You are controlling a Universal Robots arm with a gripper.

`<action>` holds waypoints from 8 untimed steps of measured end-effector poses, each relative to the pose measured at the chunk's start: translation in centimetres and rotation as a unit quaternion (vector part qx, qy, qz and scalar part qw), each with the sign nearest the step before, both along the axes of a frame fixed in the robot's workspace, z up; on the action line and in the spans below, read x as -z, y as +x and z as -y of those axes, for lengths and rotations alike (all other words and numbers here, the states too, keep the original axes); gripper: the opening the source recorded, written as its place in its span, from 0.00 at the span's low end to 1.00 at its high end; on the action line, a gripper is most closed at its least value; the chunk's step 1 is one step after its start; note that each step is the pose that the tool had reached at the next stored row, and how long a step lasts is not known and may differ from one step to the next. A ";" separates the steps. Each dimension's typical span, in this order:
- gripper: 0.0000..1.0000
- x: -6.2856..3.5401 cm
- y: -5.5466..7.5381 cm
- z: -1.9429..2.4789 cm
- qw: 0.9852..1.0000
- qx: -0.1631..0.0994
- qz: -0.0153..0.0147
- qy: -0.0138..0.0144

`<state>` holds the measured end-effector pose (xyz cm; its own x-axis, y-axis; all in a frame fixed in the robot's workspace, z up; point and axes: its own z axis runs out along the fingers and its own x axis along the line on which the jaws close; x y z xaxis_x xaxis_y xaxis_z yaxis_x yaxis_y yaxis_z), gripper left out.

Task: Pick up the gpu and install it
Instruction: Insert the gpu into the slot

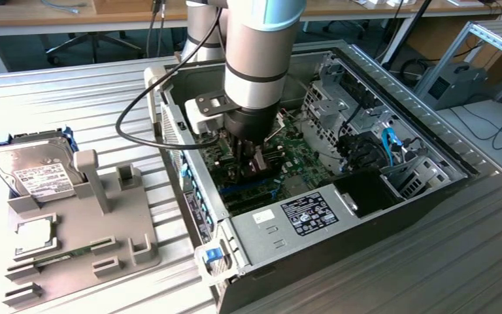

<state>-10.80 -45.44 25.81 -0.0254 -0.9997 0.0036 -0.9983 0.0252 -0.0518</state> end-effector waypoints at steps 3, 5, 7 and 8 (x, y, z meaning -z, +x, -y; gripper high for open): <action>0.27 0.03 0.1 0.00 1.000 0.000 0.000 0.000; 0.27 0.03 0.1 0.00 1.000 0.000 0.000 0.000; 0.27 0.03 0.2 0.00 1.000 0.000 0.000 0.000; 0.27 0.03 0.2 0.00 1.000 0.000 0.000 0.000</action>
<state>-10.64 -45.44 25.78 -0.0254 -0.9997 0.0039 -0.9983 0.0252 -0.0517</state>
